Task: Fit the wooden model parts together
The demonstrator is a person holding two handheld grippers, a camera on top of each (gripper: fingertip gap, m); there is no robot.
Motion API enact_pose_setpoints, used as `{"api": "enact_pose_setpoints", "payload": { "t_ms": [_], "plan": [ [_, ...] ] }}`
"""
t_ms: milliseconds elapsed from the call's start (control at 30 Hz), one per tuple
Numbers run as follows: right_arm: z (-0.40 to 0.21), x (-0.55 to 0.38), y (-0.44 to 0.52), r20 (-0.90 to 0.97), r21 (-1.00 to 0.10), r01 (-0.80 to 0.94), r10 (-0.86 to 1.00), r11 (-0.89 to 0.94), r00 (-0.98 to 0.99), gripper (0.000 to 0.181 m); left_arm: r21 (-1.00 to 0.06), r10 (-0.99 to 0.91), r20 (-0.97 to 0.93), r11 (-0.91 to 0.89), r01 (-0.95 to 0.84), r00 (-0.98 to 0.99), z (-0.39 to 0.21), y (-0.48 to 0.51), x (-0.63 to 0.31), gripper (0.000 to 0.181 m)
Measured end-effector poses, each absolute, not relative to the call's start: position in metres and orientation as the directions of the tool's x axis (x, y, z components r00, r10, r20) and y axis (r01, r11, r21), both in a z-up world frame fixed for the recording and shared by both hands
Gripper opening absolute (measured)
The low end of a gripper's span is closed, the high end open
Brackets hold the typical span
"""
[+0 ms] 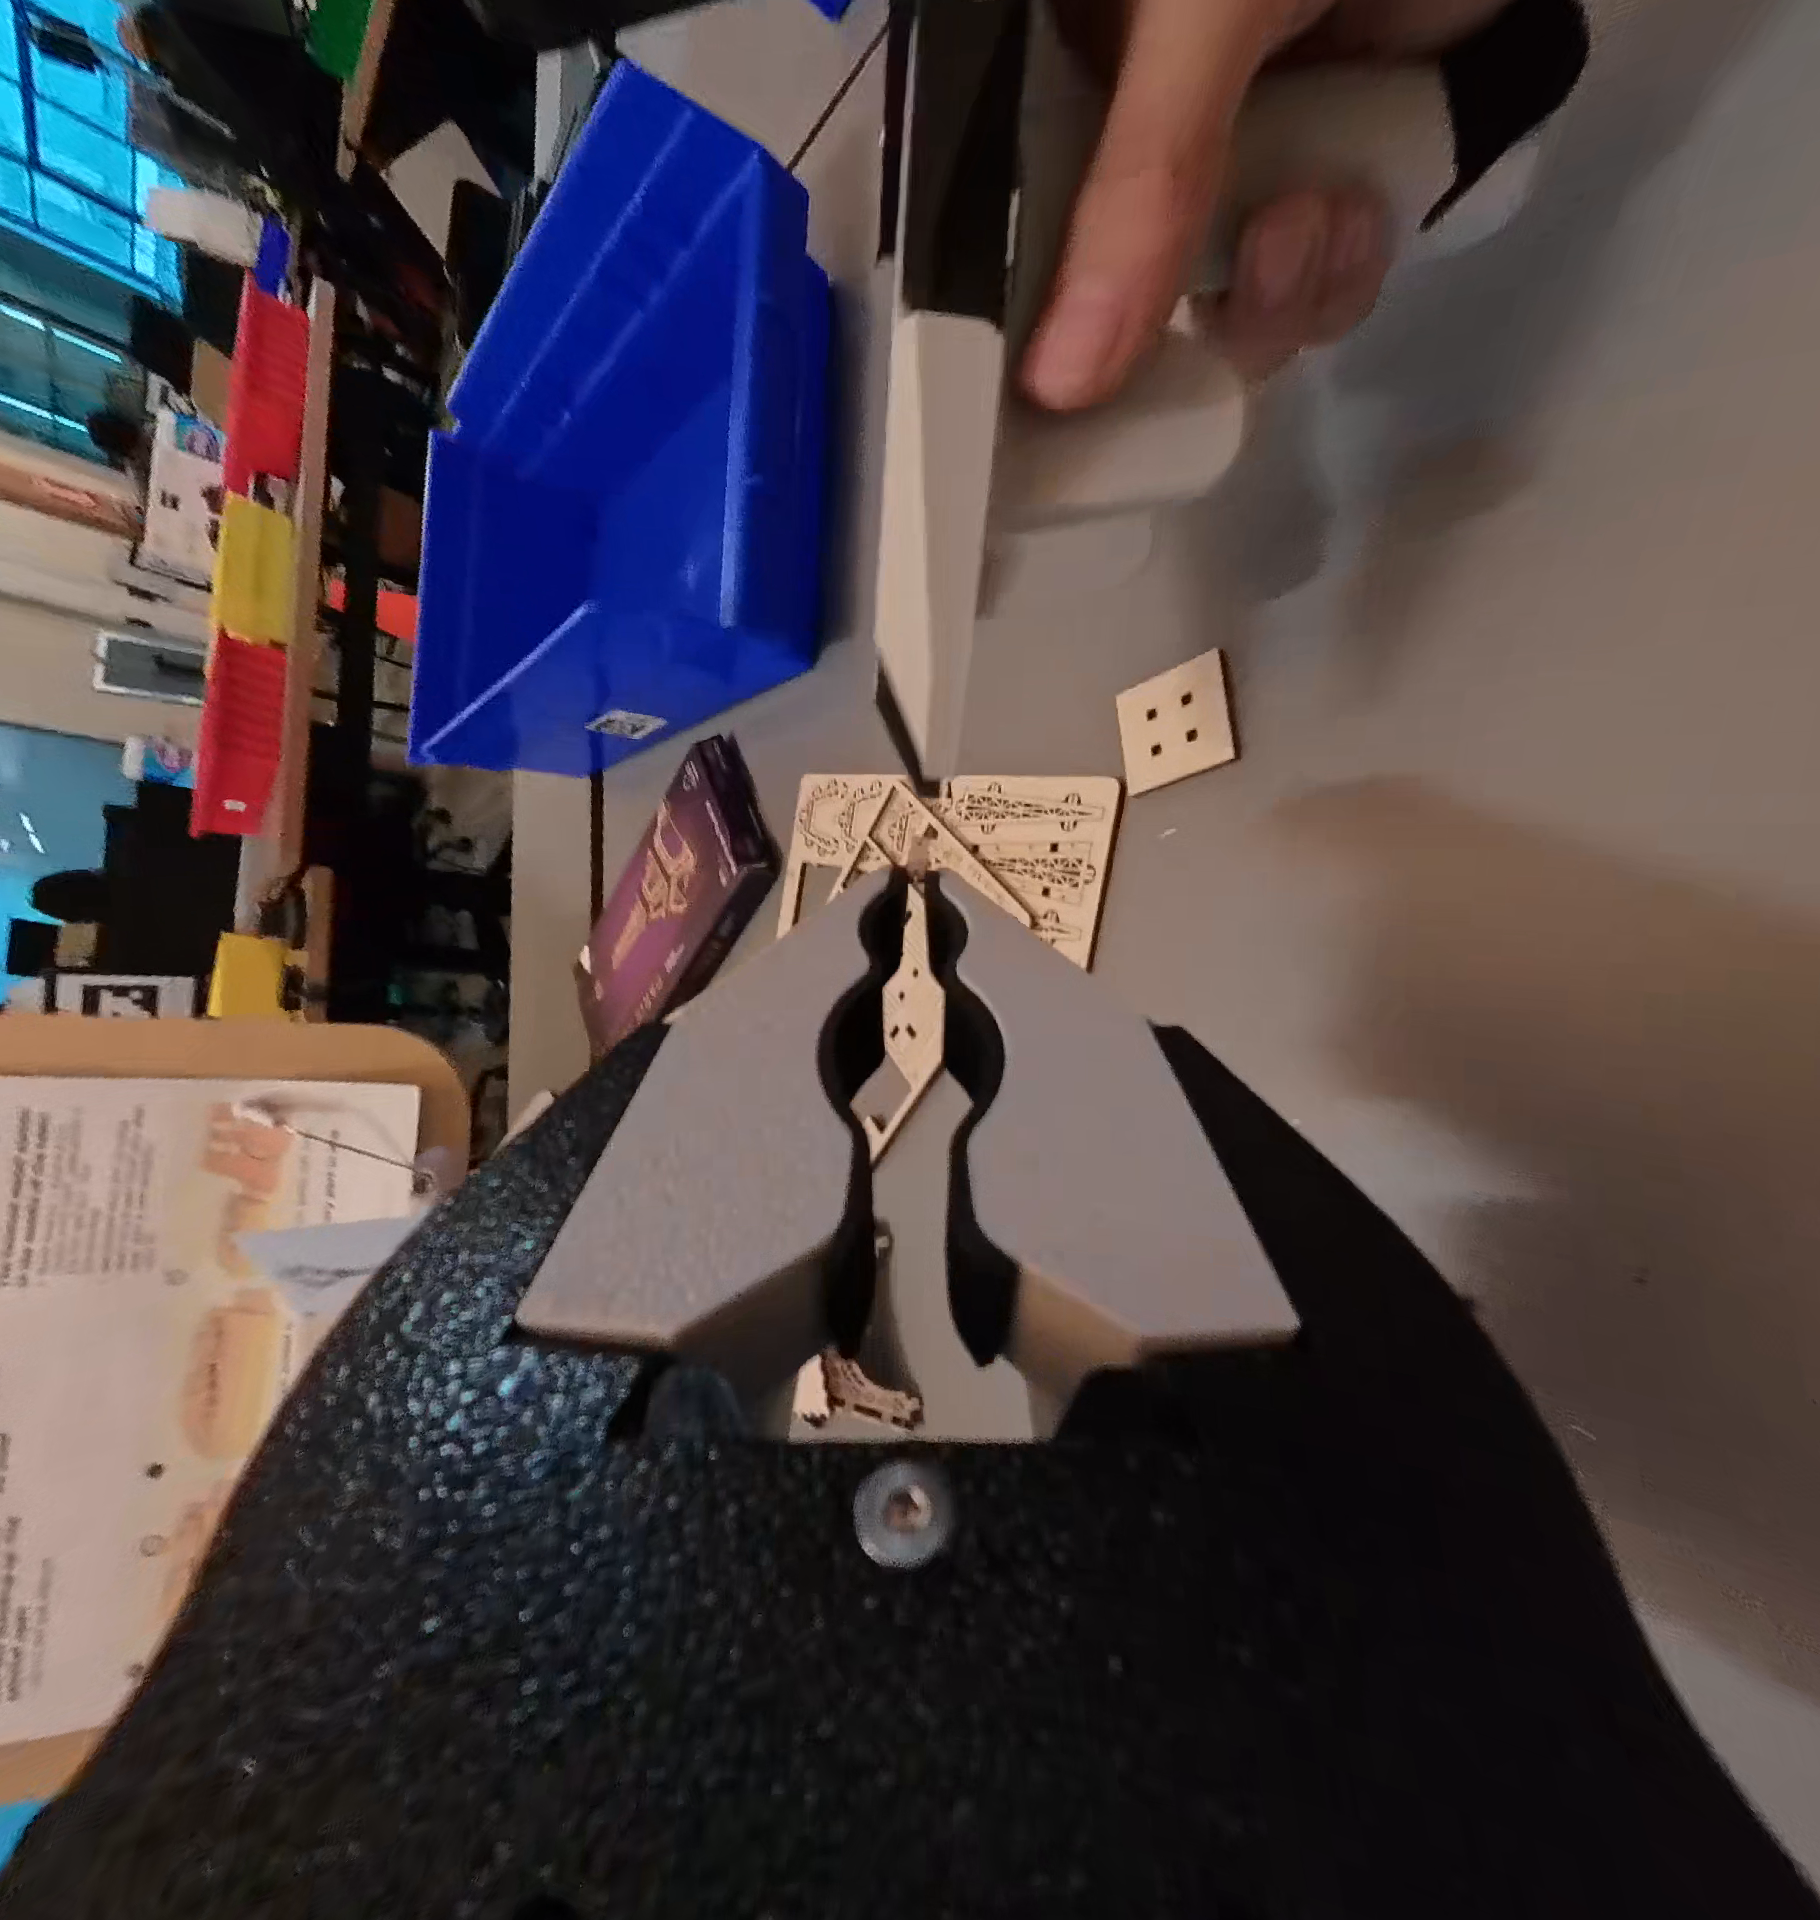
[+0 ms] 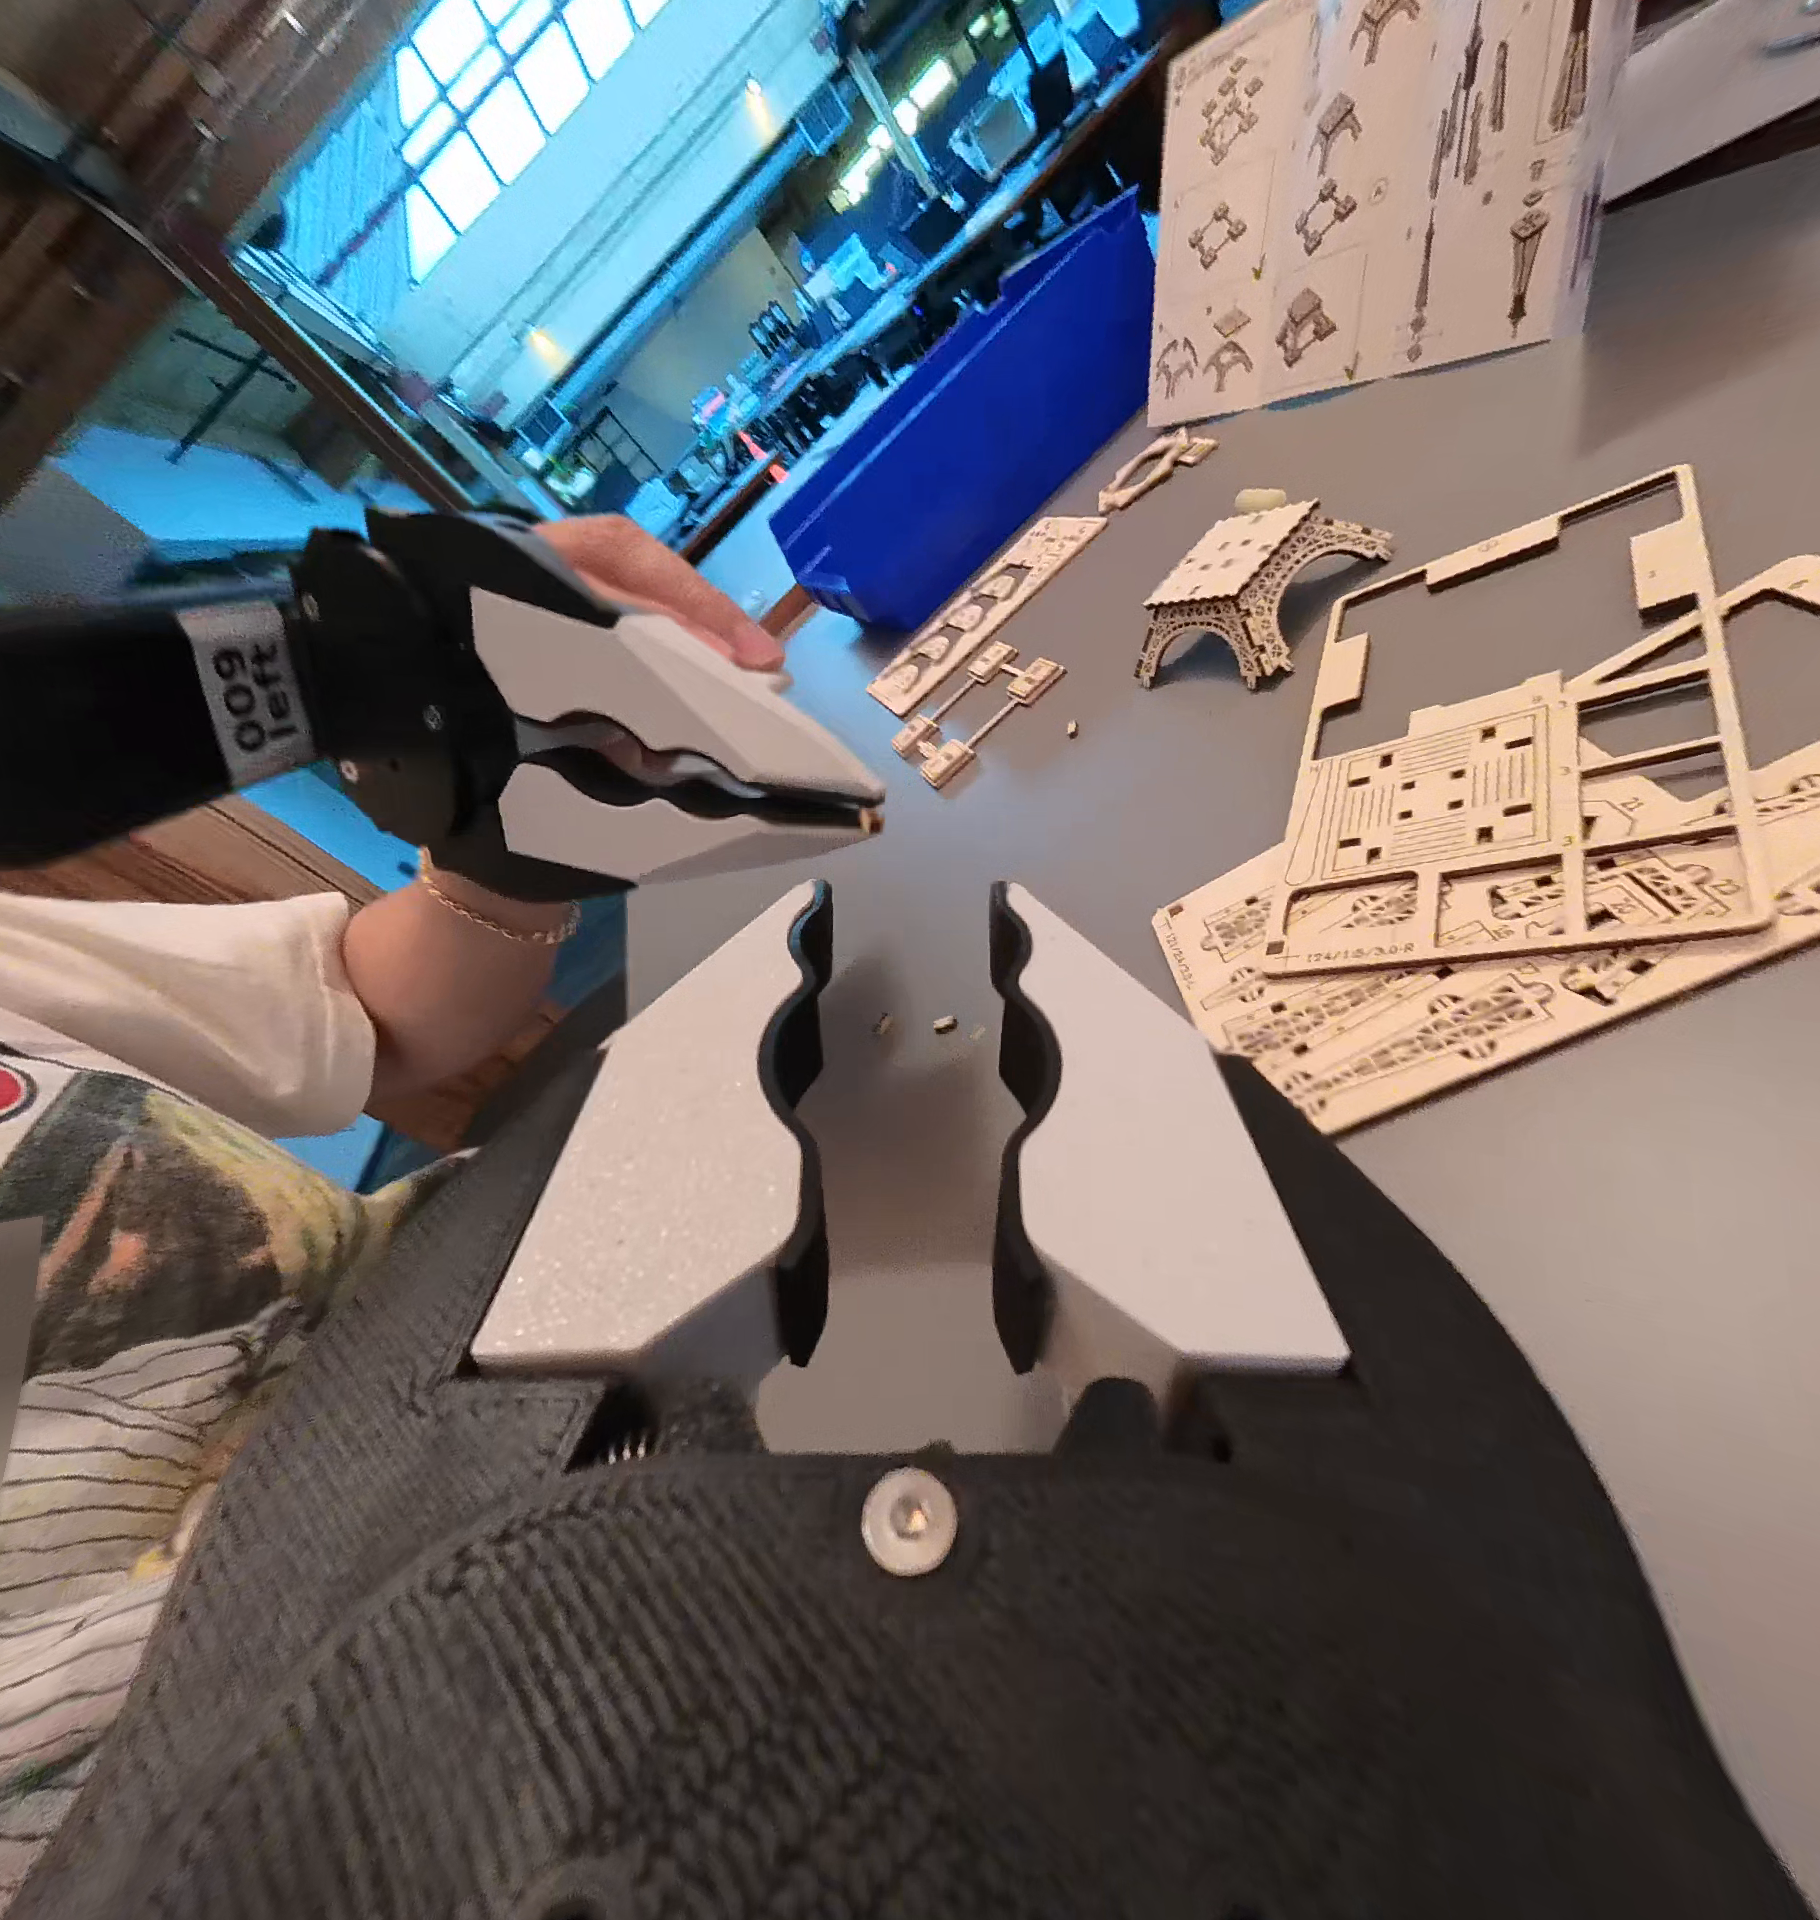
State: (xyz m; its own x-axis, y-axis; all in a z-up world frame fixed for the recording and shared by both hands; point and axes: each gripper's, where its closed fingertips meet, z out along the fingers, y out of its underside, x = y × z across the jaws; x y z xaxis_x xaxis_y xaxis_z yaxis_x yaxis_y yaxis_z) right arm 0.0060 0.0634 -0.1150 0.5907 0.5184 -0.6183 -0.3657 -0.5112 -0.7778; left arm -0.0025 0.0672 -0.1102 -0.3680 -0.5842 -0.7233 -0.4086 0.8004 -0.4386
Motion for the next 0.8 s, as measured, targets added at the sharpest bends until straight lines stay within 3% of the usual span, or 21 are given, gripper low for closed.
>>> {"api": "enact_pose_setpoints", "payload": {
  "t_ms": [400,600,667,800],
  "plan": [
    [-0.099,0.000,0.058,-0.615,-0.788,-0.416,0.615,-0.454,0.493,0.001,-0.413,-0.525,-0.779,0.841,-0.349,-0.343,-0.096,0.056,0.009,0.001],
    [-0.089,0.003,0.057,-0.629,-0.769,-0.474,0.641,-0.429,0.441,0.001,-0.420,-0.526,-0.779,0.842,-0.339,-0.342,-0.091,0.056,0.010,0.000],
    [-0.087,0.004,0.057,-0.647,-0.750,-0.501,0.637,-0.433,0.419,0.009,-0.414,-0.516,-0.786,0.848,-0.331,-0.341,-0.089,0.055,0.011,0.000],
    [-0.085,0.006,0.056,-0.639,-0.755,-0.503,0.647,-0.421,0.417,0.001,-0.399,-0.498,-0.798,0.859,-0.320,-0.339,-0.086,0.054,0.013,0.000]
  ]
}}
